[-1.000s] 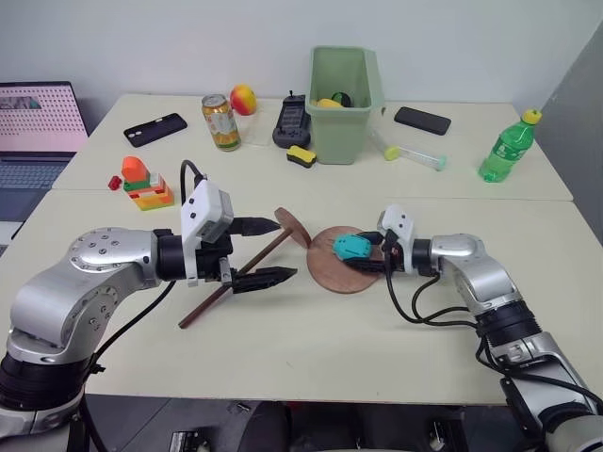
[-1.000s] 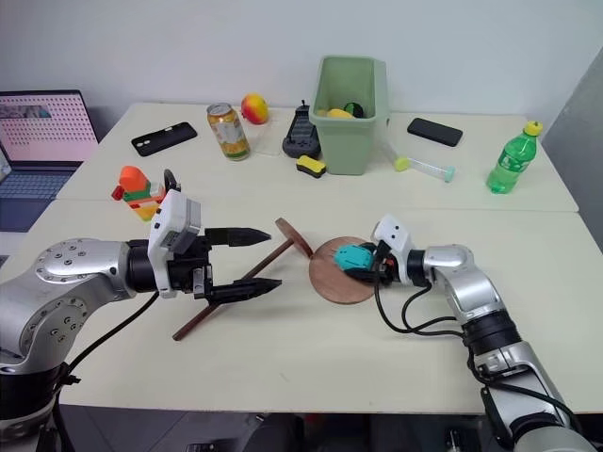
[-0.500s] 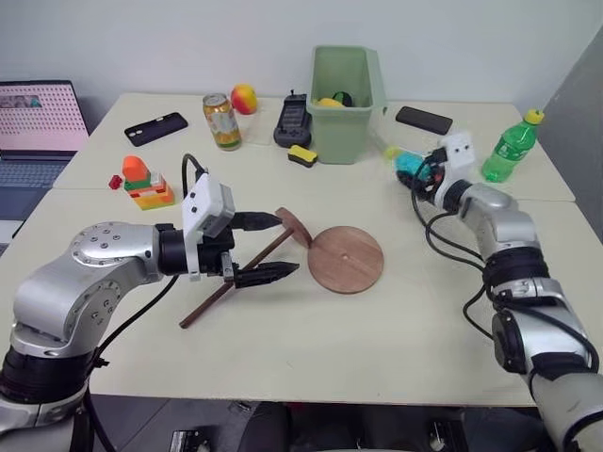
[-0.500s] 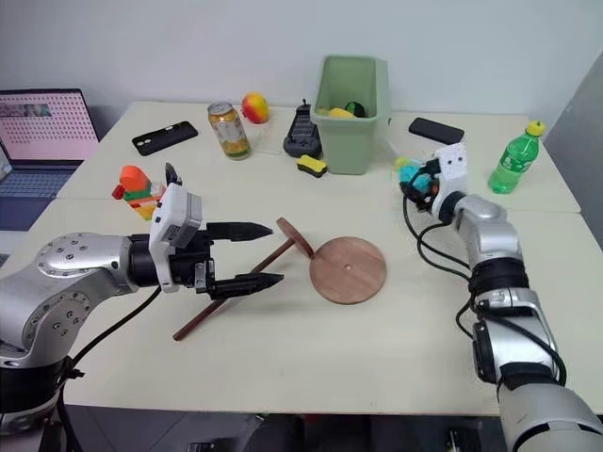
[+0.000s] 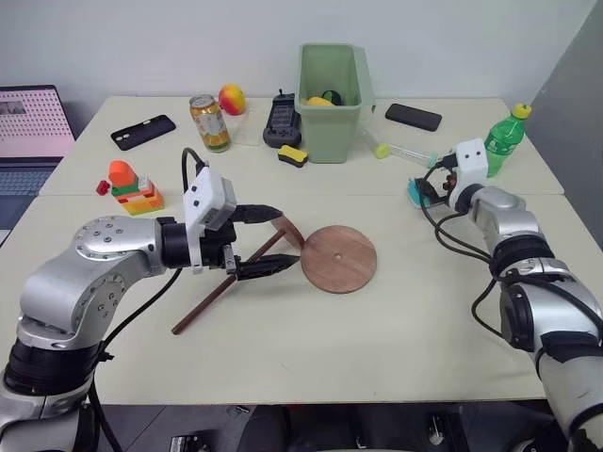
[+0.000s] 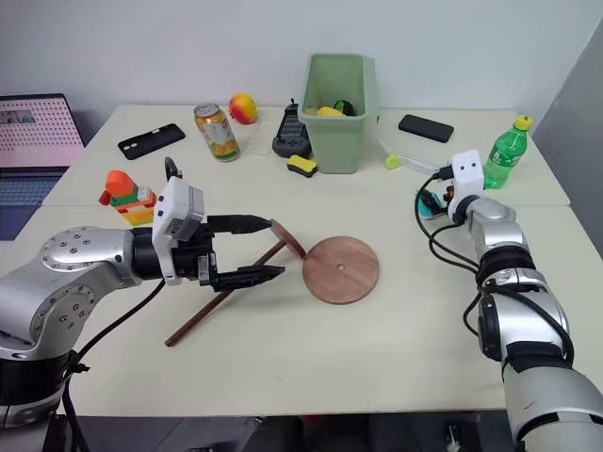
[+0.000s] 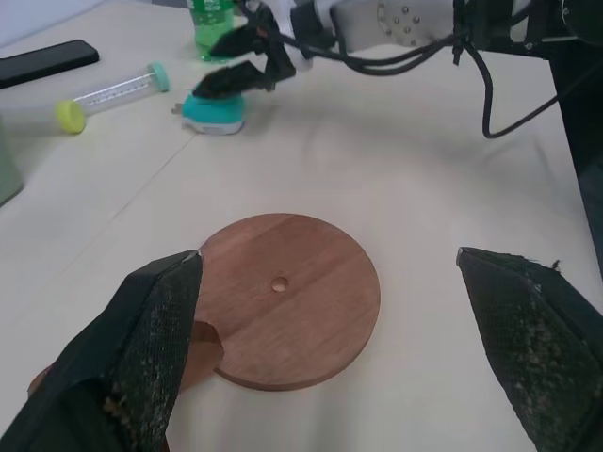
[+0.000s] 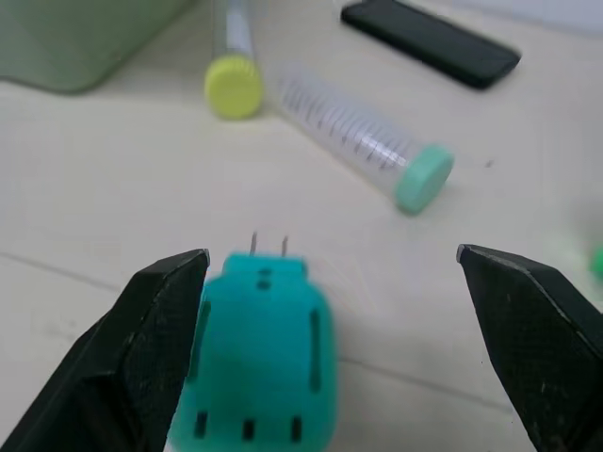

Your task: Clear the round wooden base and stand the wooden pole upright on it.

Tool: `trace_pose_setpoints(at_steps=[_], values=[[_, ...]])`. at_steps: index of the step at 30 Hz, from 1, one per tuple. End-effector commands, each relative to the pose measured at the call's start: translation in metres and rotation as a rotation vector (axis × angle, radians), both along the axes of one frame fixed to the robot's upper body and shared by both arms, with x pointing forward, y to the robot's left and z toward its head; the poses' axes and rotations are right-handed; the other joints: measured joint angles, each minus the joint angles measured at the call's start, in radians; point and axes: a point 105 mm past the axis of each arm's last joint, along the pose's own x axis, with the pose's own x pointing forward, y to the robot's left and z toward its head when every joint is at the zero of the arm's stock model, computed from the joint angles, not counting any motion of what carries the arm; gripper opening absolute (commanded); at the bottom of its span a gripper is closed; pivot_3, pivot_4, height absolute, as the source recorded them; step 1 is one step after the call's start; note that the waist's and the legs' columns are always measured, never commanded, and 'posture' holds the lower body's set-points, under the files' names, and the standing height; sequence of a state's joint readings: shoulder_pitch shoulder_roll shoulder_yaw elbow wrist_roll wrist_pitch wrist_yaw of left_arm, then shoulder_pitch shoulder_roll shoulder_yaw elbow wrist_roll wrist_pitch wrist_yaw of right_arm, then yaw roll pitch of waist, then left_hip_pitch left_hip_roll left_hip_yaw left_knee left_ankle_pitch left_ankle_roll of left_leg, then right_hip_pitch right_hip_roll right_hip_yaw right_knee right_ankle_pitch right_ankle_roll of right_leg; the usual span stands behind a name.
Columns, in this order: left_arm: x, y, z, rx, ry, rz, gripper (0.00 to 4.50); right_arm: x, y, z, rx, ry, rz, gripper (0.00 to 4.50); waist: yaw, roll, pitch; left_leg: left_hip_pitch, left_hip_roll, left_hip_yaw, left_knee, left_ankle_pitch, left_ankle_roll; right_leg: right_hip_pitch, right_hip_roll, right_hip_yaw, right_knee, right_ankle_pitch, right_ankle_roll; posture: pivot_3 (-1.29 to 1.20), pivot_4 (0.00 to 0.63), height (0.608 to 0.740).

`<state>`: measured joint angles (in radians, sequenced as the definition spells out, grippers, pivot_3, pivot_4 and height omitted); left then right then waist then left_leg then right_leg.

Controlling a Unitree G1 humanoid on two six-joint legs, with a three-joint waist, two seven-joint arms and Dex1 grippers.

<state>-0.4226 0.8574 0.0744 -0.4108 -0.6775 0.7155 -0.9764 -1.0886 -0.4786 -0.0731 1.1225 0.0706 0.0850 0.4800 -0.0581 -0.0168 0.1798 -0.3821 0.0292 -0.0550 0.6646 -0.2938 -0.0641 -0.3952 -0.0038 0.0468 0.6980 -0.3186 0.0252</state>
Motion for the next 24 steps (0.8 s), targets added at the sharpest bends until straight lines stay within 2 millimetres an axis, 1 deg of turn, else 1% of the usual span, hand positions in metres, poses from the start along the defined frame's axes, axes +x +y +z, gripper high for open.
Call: trace_pose_setpoints(at_steps=[1, 2, 3, 4, 5, 6, 7, 8, 10, 11, 12, 14, 16, 20, 24], values=[[0.002, 0.011, 0.008, 0.042, -0.049, 0.018, 4.5, -0.007, 0.02, 0.051, 0.075, -0.144, 0.158, 4.44, 0.0, 0.0, 0.0, 0.0, 0.0, 0.0, 0.0, 0.0, 0.0, 0.0, 0.0, 0.0, 0.0, 0.0, 0.0, 0.0, 0.15, 0.74], [0.004, 0.015, 0.008, 0.057, -0.048, 0.032, 4.5, -0.013, 0.03, 0.059, 0.11, -0.156, 0.224, 4.44, 0.001, 0.0, 0.0, 0.0, 0.0, 0.0, 0.0, 0.0, 0.0, 0.0, 0.0, 0.0, 0.0, 0.0, 0.0, 0.0, 0.15, 0.74], [0.01, 0.023, 0.006, 0.088, -0.028, 0.07, 4.5, -0.028, 0.046, 0.065, 0.147, -0.158, 0.342, 4.44, 0.001, 0.0, 0.0, 0.0, 0.0, -0.001, 0.0, 0.0, 0.0, 0.0, 0.0, 0.0, 0.0, 0.0, 0.0, 0.0, 0.15, 0.74], [0.013, 0.031, 0.003, 0.11, 0.002, 0.099, 4.5, -0.046, 0.061, 0.067, 0.151, -0.152, 0.464, 4.44, 0.002, 0.0, 0.0, -0.001, 0.001, -0.001, 0.0, 0.0, 0.0, 0.0, 0.0, -0.001, 0.0, 0.0, 0.0, 0.0, 0.15, 0.74], [0.016, 0.037, 0.001, 0.122, 0.035, 0.124, 4.5, -0.065, 0.075, 0.064, 0.141, -0.136, 0.57, 4.44, 0.006, 0.0, 0.0, -0.001, 0.001, -0.002, 0.0, 0.0, 0.0, 0.0, 0.0, -0.001, 0.0, 0.0, 0.0, 0.0, 0.15, 0.74], [0.019, 0.042, -0.003, 0.131, 0.073, 0.146, 4.5, -0.084, 0.086, 0.059, 0.128, -0.11, 0.659, 4.44, 0.008, 0.0, 0.0, -0.002, 0.001, -0.004, -0.001, -0.001, 0.001, 0.0, -0.001, -0.002, 0.0, 0.0, 0.0, 0.0, 0.15, 0.74], [0.02, 0.045, -0.006, 0.134, 0.096, 0.156, 4.5, -0.096, 0.092, 0.055, 0.12, -0.09, 0.704, 4.44, 0.011, 0.0, 0.0, -0.002, 0.001, -0.006, -0.001, -0.002, 0.004, 0.0, -0.001, -0.003, 0.0, 0.0, 0.0, 0.0, 0.15, 0.74], [0.021, 0.051, -0.015, 0.19, 0.135, 0.176, 4.5, -0.113, 0.1, 0.047, 0.109, -0.058, 0.777, 4.44, 0.015, 0.0, 0.0, -0.003, 0.001, -0.006, -0.001, -0.002, 0.004, 0.0, -0.001, -0.003, 0.0, 0.0, 0.0, 0.0, 0.15, 0.74], [0.022, 0.06, -0.033, 0.291, 0.216, 0.188, 4.5, -0.151, 0.115, 0.021, 0.053, 0.022, 0.909, 4.44, 0.02, 0.0, 0.0, -0.003, 0.0, -0.008, 0.0, -0.002, 0.004, 0.0, 0.0, -0.004, 0.0, 0.0, 0.0, 0.0, 0.15, 0.74], [0.023, 0.064, -0.038, 0.314, 0.249, 0.195, 4.5, -0.164, 0.12, 0.013, 0.039, 0.048, 0.946, 4.44, 0.026, 0.0, 0.0, -0.003, -0.001, -0.008, 0.0, -0.002, 0.004, 0.0, 0.0, -0.004, 0.0, 0.0, 0.0, 0.0, 0.15, 0.74], [0.026, 0.063, -0.039, 0.307, 0.267, 0.194, 4.5, -0.176, 0.124, 0.007, 0.038, 0.071, 0.977, 4.44, 0.027, 0.0, 0.0, -0.003, -0.001, -0.008, 0.0, -0.002, 0.004, 0.0, 0.001, -0.004, 0.0, 0.0, 0.0, 0.0, 0.15, 0.74], [0.035, 0.06, -0.041, 0.303, 0.289, 0.19, 4.5, -0.192, 0.128, -0.002, 0.047, 0.101, 1.005, 4.44, 0.031, 0.0, 0.001, -0.003, -0.003, -0.007, 0.002, -0.002, 0.004, 0.0, 0.001, -0.005, 0.001, 0.0, 0.0, 0.0, 0.15, 0.74], [0.043, 0.059, -0.047, 0.324, 0.301, 0.195, 4.5, -0.202, 0.133, -0.009, 0.049, 0.115, 1.013, 4.44, 0.032, 0.0, 0.001, -0.003, -0.003, -0.008, 0.005, -0.002, 0.004, 0.001, 0.002, -0.006, 0.002, 0.0, 0.0, 0.0, 0.15, 0.74], [0.06, 0.046, -0.065, 0.367, 0.293, 0.175, 4.5, -0.213, 0.138, -0.018, 0.067, 0.125, 0.983, 4.44, 0.03, 0.0, 0.001, -0.001, -0.004, -0.008, 0.006, -0.002, 0.004, 0.004, 0.003, -0.007, 0.002, 0.0, 0.0, 0.0, 0.15, 0.74], [0.068, 0.039, -0.076, 0.416, 0.301, 0.147, 4.5, -0.223, 0.139, -0.022, 0.066, 0.134, 0.967, 4.44, 0.029, 0.0, 0.001, -0.002, -0.004, -0.009, 0.006, -0.002, 0.005, 0.004, 0.004, -0.007, 0.001, 0.0, 0.0, 0.0, 0.15, 0.74]])
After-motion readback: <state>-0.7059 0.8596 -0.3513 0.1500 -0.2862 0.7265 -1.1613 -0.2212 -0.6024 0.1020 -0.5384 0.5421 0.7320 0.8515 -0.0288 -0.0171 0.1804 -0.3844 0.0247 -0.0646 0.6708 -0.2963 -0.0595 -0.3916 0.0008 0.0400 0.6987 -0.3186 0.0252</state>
